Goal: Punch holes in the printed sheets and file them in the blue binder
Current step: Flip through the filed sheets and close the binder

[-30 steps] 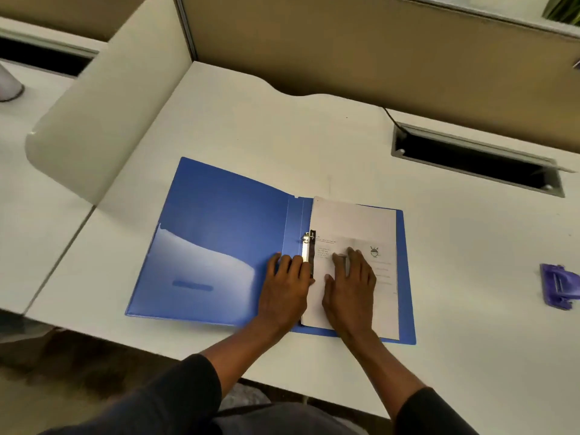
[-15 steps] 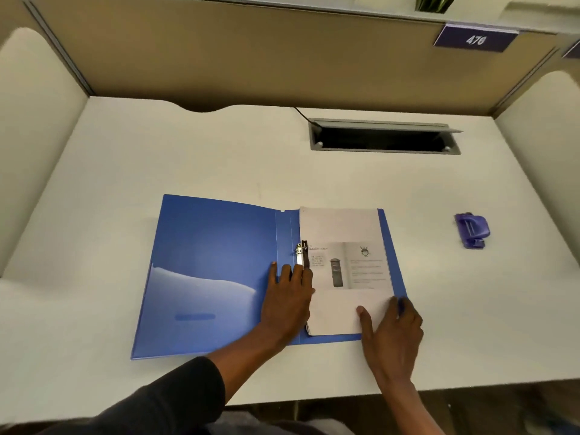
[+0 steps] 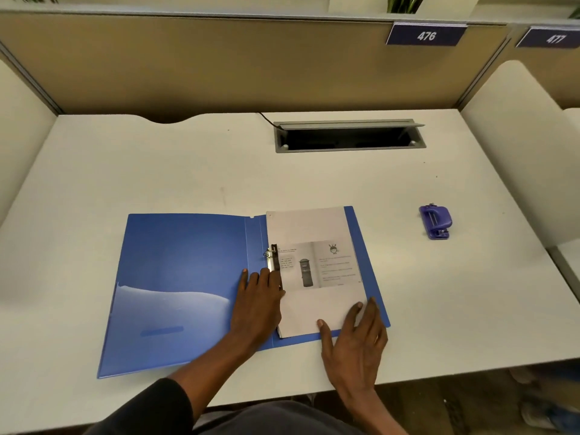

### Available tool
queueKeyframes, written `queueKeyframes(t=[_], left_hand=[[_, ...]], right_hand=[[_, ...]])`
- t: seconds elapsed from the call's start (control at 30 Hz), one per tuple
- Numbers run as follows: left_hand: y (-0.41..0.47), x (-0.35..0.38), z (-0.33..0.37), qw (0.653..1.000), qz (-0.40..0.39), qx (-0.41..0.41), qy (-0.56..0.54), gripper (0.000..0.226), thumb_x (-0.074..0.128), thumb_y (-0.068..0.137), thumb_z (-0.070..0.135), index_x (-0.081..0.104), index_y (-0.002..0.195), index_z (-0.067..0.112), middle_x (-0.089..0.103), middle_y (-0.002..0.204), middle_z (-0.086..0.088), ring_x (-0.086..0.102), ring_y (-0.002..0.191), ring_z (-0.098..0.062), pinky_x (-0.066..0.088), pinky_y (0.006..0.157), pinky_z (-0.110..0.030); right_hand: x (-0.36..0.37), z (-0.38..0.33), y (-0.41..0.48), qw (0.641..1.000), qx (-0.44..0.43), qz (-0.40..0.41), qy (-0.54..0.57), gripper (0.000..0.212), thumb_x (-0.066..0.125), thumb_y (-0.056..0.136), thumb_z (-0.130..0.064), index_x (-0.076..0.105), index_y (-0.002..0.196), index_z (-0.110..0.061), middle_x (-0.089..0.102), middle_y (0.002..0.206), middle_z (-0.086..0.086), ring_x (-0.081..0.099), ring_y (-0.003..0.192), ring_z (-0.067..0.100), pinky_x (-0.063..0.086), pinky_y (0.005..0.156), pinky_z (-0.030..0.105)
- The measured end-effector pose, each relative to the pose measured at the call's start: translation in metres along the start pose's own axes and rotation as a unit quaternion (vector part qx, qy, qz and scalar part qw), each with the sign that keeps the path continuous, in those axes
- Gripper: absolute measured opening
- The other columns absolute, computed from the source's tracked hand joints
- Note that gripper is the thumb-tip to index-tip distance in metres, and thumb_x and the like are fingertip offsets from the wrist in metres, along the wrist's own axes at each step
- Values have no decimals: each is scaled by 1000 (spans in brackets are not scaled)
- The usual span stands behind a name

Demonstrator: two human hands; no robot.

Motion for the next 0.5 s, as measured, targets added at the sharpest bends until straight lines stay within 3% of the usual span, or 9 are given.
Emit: queueKeyframes(t=[0.17,0.27,0.4,0.5], left_hand=[[1,-6,-2,1000,-2,-14,-7,40,91,77,18,68,108,10,70,97,-8,71,88,-32,57,101,-56],[0,-7,0,1000,-17,-23,-4,37,90,78,18,69,107,8,71,99,-10,71,89,-33,61,91,-51],[0,-5,-1,998,-44,-43,-19,34,86,84,22,67,110,9,68,104,-9,67,90,-30,57,80,-42],[7,-17,-4,995,-50,-76,-32,42,85,84,30,65,115,9,64,114,-10,63,99,-30,53,81,-41]], right_hand=[[4,-1,3,999,-37,3,23,90,27,94,-72,36,158,-9,23,168,23,28,153,44,30,120,55],[1,-8,1,996,-64,16,64,76,47,95,-61,43,155,-16,25,166,22,31,151,43,37,116,58],[-9,-20,-2,974,-86,37,208,66,61,93,-48,44,155,-33,25,169,10,34,152,36,46,110,58],[-21,-32,-6,932,-117,31,341,72,72,92,-40,38,156,-43,24,168,1,30,154,30,46,109,47]])
Point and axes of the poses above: each hand's wrist, its own y-axis towards the middle knuckle, its own x-axis out of the palm, z = x × y, the point moved 10 cm from there along y, towards the middle knuckle
